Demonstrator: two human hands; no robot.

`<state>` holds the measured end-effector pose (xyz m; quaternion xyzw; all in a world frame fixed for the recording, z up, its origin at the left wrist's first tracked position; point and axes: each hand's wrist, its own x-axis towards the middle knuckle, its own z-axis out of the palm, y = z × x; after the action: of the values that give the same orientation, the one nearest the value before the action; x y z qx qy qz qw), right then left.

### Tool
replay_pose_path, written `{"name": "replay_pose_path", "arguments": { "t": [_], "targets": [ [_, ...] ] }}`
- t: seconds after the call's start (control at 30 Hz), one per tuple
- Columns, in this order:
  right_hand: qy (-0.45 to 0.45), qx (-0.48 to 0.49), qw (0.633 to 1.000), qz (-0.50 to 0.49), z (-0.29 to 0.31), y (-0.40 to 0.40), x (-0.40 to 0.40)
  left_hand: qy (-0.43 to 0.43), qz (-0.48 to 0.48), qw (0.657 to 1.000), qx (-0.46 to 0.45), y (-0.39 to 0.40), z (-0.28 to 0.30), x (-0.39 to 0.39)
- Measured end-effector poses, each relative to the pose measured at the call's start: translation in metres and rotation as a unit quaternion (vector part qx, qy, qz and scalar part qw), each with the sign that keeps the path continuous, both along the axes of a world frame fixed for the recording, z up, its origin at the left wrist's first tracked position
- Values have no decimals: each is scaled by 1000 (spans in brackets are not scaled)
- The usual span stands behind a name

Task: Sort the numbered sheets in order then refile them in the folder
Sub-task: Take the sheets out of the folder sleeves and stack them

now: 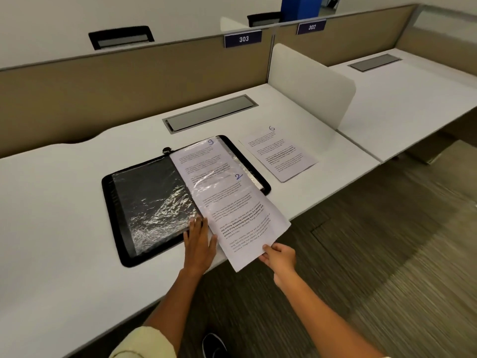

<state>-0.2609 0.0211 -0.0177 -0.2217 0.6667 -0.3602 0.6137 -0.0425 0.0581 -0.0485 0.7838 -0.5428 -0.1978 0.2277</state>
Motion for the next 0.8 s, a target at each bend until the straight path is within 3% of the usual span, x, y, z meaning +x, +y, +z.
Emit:
{"name": "replay_pose_path", "arguments": {
  "t": [0.5,0.8],
  "targets": [
    [-25,-35,999,-22,0,59,-122,-28,-11,999,44,42,12,-106],
    [-8,-61,996,-65,8,51,-179,-41,-28,999,11,21,25,-143]
  ]
}}
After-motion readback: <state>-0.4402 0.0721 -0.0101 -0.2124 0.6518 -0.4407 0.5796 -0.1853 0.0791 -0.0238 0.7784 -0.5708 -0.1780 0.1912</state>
